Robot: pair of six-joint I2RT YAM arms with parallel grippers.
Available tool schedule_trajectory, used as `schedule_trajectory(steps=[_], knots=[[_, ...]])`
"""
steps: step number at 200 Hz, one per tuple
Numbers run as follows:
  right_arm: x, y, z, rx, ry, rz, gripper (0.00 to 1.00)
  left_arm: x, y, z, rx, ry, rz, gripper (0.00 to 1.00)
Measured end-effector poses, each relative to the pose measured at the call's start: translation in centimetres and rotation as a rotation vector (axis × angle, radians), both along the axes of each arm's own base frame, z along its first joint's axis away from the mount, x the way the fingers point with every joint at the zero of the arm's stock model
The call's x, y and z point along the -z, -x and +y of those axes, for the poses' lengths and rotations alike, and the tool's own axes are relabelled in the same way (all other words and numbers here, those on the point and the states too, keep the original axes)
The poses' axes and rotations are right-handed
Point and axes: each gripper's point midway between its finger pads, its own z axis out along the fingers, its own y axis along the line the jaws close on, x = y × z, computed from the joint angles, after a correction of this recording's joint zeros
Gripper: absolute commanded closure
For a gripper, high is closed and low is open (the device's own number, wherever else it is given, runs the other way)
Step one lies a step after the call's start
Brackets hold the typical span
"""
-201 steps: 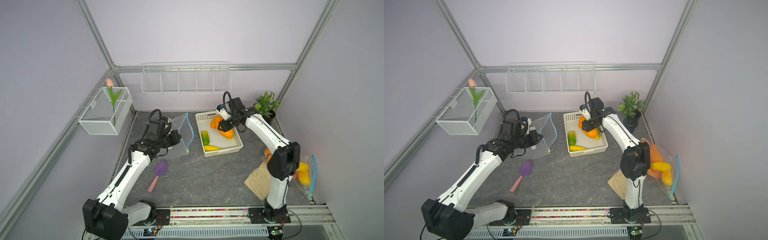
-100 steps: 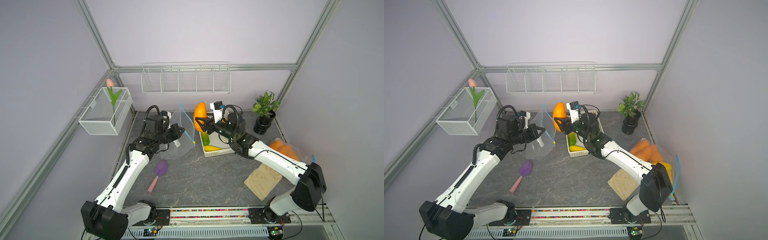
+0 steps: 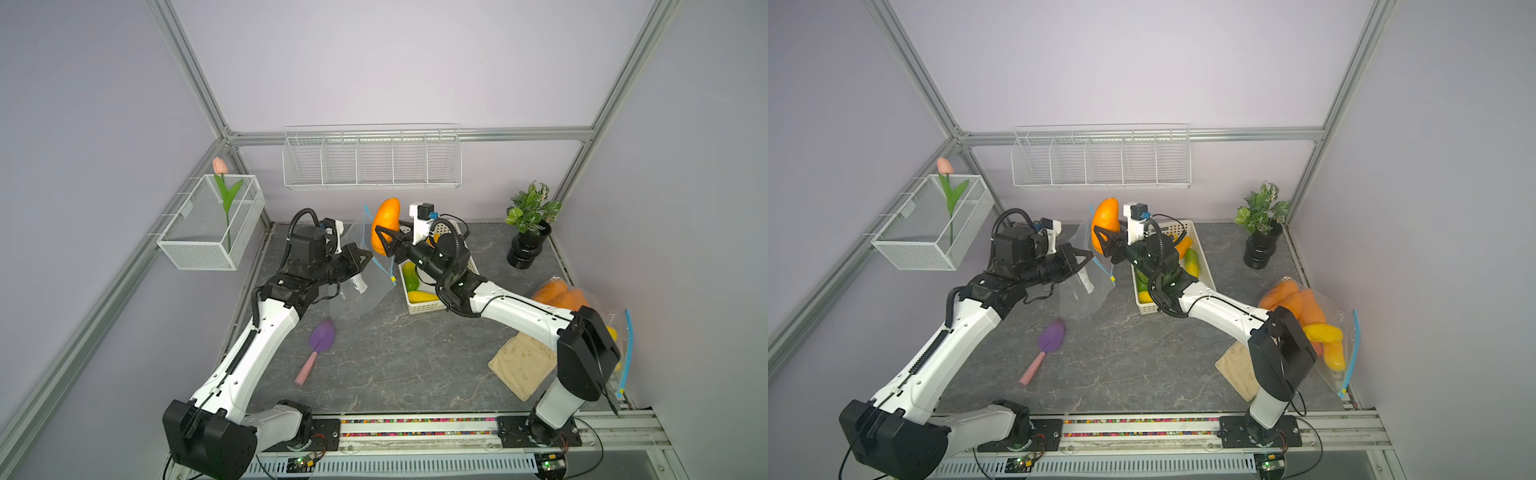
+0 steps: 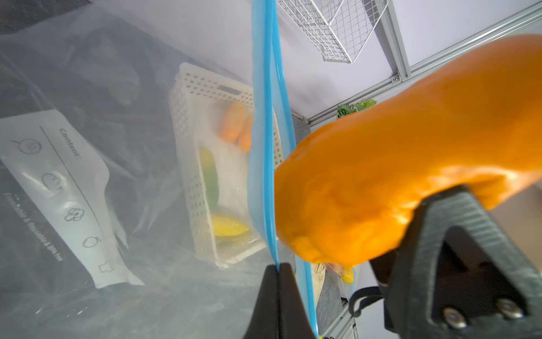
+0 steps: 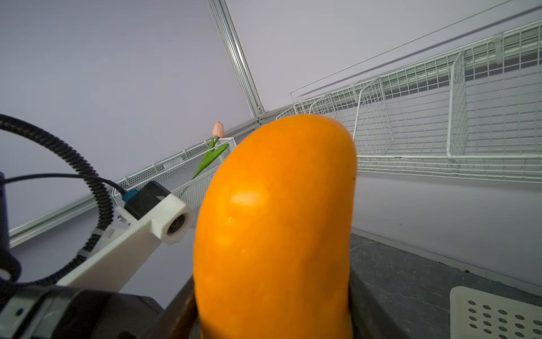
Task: Place the mango in a zip-top bag and seal the zipper
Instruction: Place the mango in the zipper food storage bag.
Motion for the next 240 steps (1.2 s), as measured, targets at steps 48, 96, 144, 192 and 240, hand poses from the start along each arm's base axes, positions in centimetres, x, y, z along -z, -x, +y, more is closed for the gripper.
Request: schedule_trajectory(steps=[48,96,144,192,240], knots=[[2.9,-0.3,0.7,0.002,0.015,0.038,0.28,-0.1,0.0,0.1,-0.011,0.009,0.005,1.0],[4.3,0.2,0.9,-0.02,0.062,0.055,0.02,-0.8,-0.9,2.0,-0.064,0.018,-0.014,1.0],[3.4,0.6,-0.7,-0.058,0.11,0.084,0.01,-0.9,-1.2,2.4,-0.074,0.023,-0.018,1.0],[1.6,-0.6,-9.9,0.1,0.172,0.232,0.0,-0.9,-1.3,3.4,-0.087,-0.007,-0.03,1.0],[12.9,-3.1,-11.5,0.164,0.447,0.601,0.05,-1.1,-1.2,3.5,-0.083,-0.007,-0.05,1.0]])
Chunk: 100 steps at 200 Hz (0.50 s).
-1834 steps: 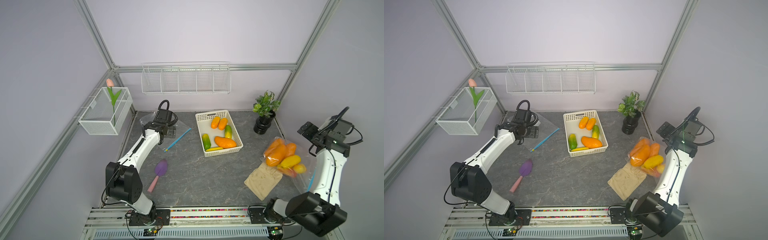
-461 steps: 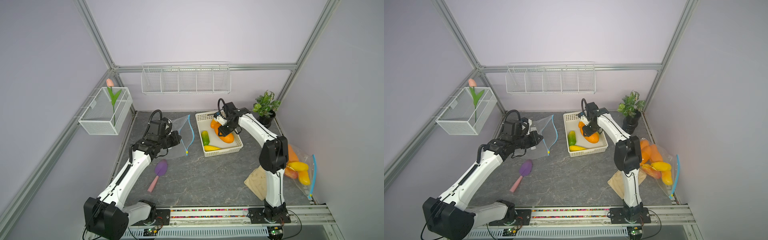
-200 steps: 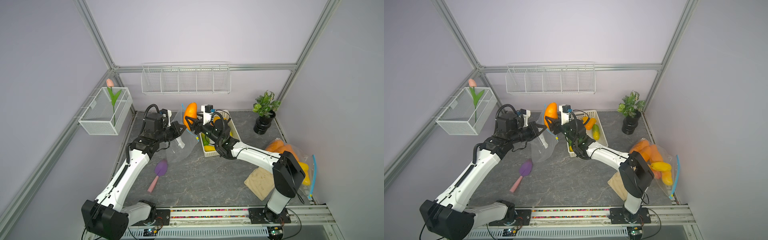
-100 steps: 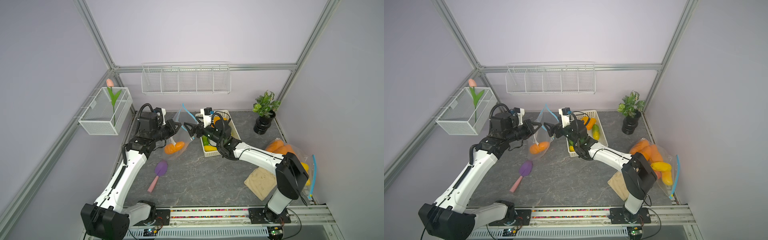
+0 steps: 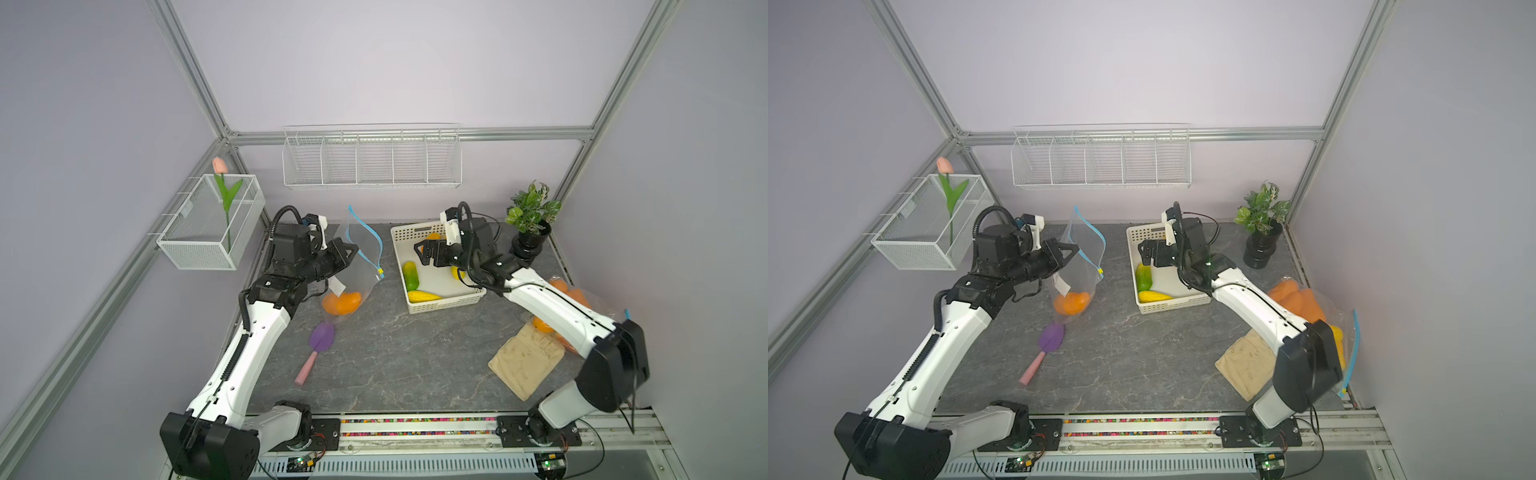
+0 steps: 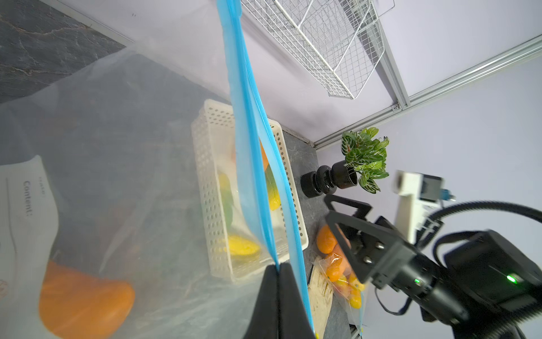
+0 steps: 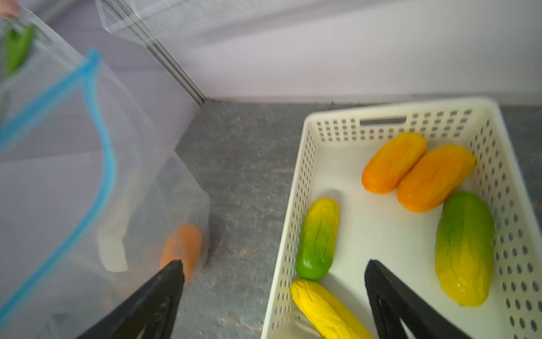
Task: Place the mango in a zip-top bag and seal the zipper
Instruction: Place the mango in the zipper food storage bag, then pick up the mango from the basket.
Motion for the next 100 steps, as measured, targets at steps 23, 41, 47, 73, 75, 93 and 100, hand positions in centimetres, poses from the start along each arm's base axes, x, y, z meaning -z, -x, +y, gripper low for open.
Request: schedule_trajectory(steps=[23,41,47,73,75,93,100], knots=[[7.2,-1.0,0.8,-0.008,0.12,0.192,0.13,0.3,0.2,-0.2,0.011,0.008,-0.008,1.0],[11.4,-1.6,1.2,-0.014,0.186,0.29,0.16,0.4,0.4,-0.2,0.02,0.017,-0.016,1.0],[12.6,-1.7,1.4,-0.019,0.2,0.318,0.16,0.4,0.5,-0.3,0.022,0.019,-0.018,1.0],[15.3,-1.5,1.8,-0.032,0.218,0.384,0.18,0.3,0.7,-0.4,0.031,0.021,-0.025,1.0],[15.4,-1.5,1.8,-0.032,0.219,0.385,0.19,0.3,0.7,-0.4,0.031,0.021,-0.026,1.0],[15.6,-1.8,2.1,-0.03,0.214,0.393,0.21,0.4,0.7,-0.4,0.032,0.021,-0.025,1.0],[15.5,-1.9,2.2,-0.028,0.211,0.392,0.21,0.4,0.7,-0.4,0.034,0.021,-0.027,1.0]])
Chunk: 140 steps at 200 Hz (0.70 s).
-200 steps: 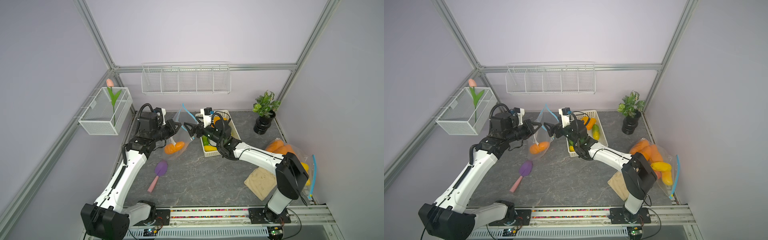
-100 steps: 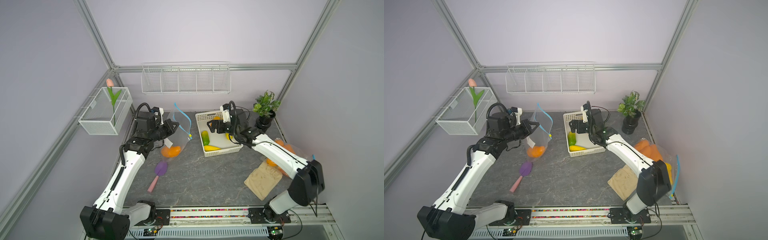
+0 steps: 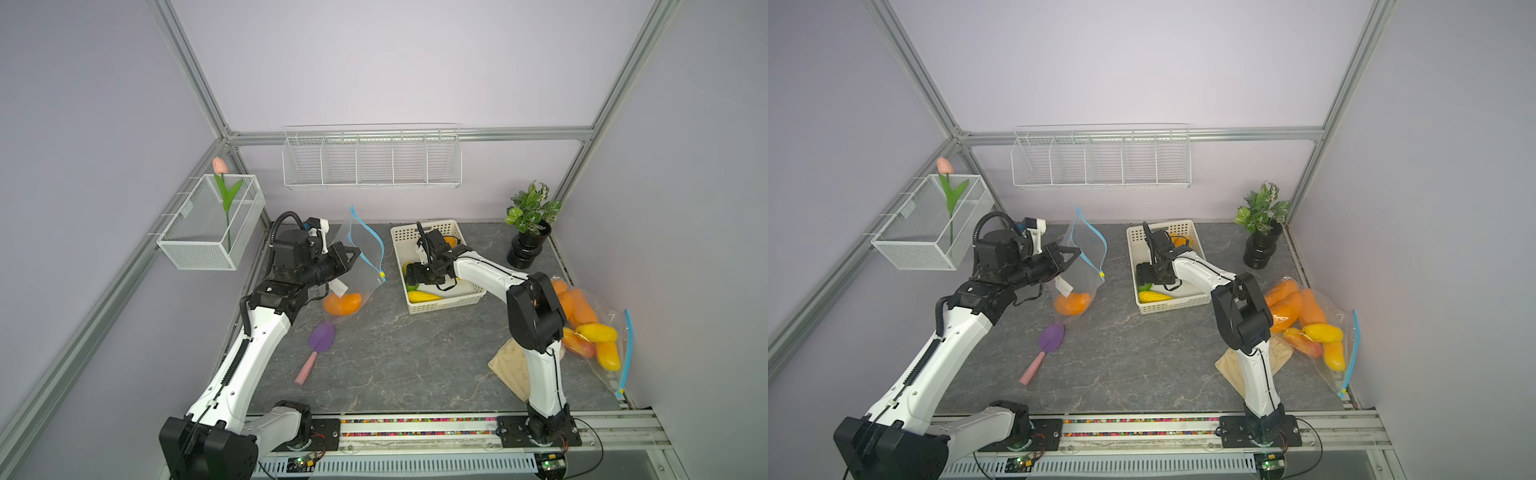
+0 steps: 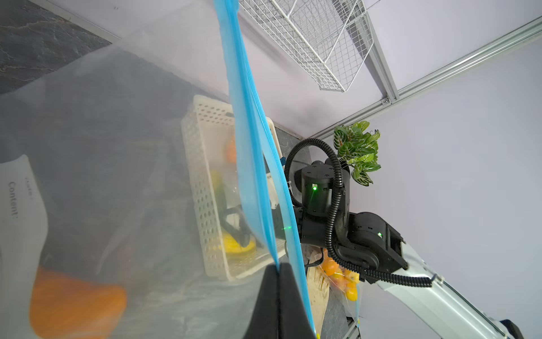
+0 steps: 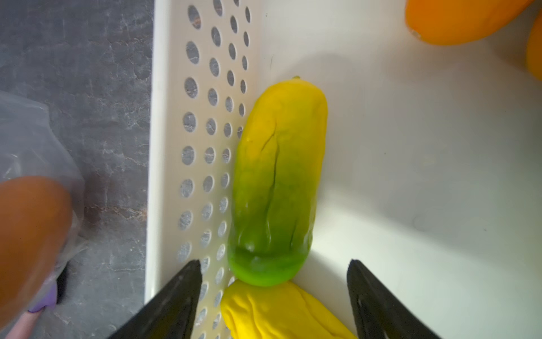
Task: Place the mango in a zip-top bag and seal the zipper
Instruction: Pick up the mango from the basket.
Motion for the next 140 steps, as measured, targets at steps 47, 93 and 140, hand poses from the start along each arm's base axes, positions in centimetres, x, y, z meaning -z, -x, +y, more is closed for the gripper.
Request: schedule_trajectory(steps=[47,93,140], knots=[[1.2,-2.1,0.9,0.011,0.018,-0.009,0.3,0.2,0.0,0.0,0.002,0.0,0.003,1.0],[2.3,-3.0,0.9,0.006,0.078,-0.012,0.66,0.2,0.0,0.0,0.003,-0.003,0.001,1.0],[-5.1,-2.2,-0.1,0.023,0.049,-0.145,0.77,0.3,0.0,0.0,0.005,-0.006,0.001,1.0]])
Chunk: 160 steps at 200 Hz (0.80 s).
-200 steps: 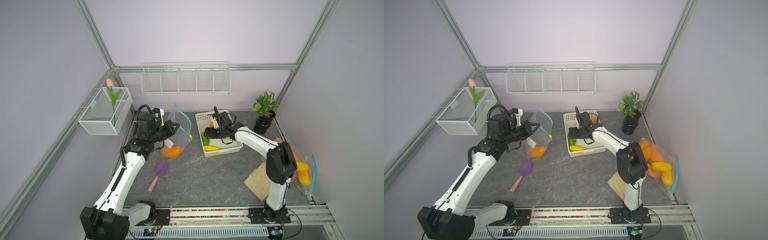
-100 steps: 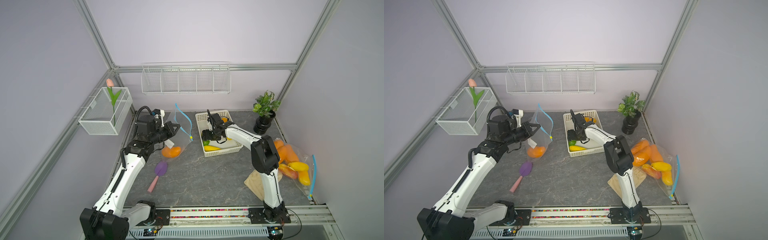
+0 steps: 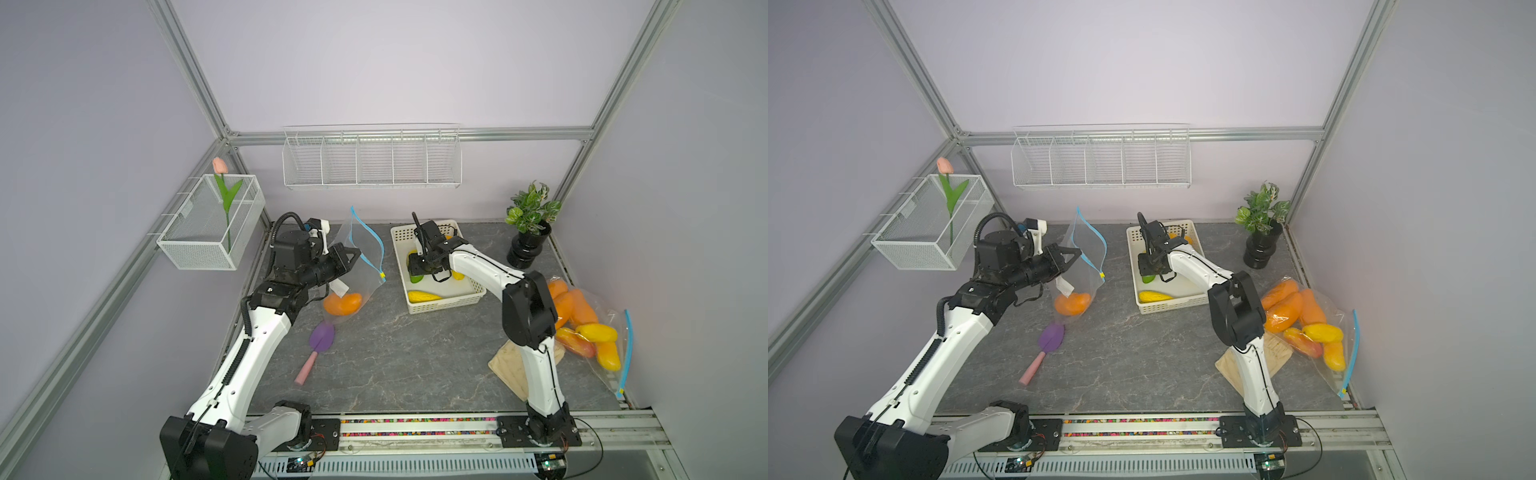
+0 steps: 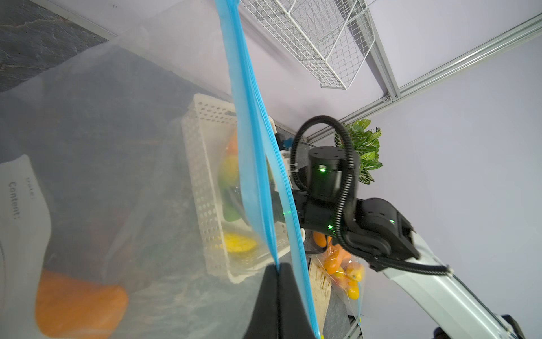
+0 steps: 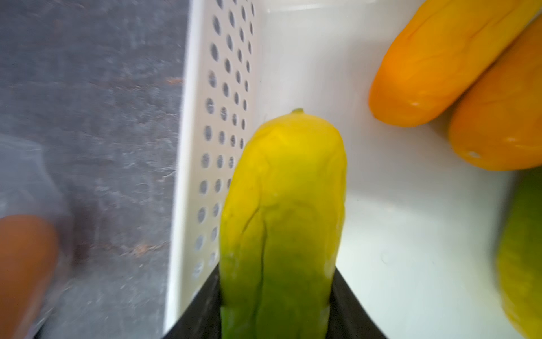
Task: Place the mango in a zip-top bag and seal the zipper
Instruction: Pick up the mango from the basket, then place the mango in the zipper food storage bag.
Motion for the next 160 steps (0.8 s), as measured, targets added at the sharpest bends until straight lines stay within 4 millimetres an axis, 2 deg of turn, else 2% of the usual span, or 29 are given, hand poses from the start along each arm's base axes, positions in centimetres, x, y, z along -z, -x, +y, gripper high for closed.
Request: schedule_trajectory(steps=[11,26,47,60,72,80,91,115,124,133,139,152,160], knots=[[-3.8,0.7,-0.1,-0.008,-0.056,-0.079,0.77,0.0,0.0,0.0,0.001,0.0,0.001,1.0],[-10.5,2.4,0.6,-0.049,-0.187,-0.225,0.75,0.1,0.0,0.0,0.002,0.001,0.002,1.0],[-19.9,6.2,3.0,-0.152,-0.404,-0.458,0.74,0.1,0.0,0.0,0.003,0.001,0.002,1.0],[-24.0,8.5,5.0,-0.222,-0.517,-0.557,0.73,0.1,0.1,-0.1,0.006,0.002,0.003,1.0],[-26.2,10.0,7.1,-0.284,-0.599,-0.613,0.72,0.1,0.1,-0.1,0.008,0.003,0.003,1.0],[-26.6,10.6,8.5,-0.314,-0.633,-0.629,0.72,0.1,0.1,-0.1,0.009,0.003,0.004,1.0],[-26.1,10.7,10.2,-0.338,-0.65,-0.627,0.69,0.1,0.1,-0.1,0.009,0.003,0.006,1.0],[-22.3,9.3,13.9,-0.358,-0.642,-0.567,0.61,0.5,0.0,0.2,-0.012,-0.011,0.015,1.0],[-21.2,8.7,14.4,-0.351,-0.634,-0.553,0.59,1.3,-0.1,0.9,-0.036,-0.024,0.041,1.0],[-20.2,8.3,14.6,-0.342,-0.621,-0.539,0.52,1.6,-0.1,1.1,-0.042,-0.03,0.052,1.0],[-19.7,8.0,14.7,-0.338,-0.615,-0.532,0.45,1.5,0.1,1.1,-0.039,-0.03,0.047,1.0],[-19.0,7.8,14.8,-0.334,-0.607,-0.521,0.43,1.0,0.4,0.9,-0.032,-0.026,0.032,1.0],[-18.9,7.9,14.9,-0.334,-0.607,-0.519,0.36,0.5,0.7,0.9,-0.029,-0.025,0.019,1.0]])
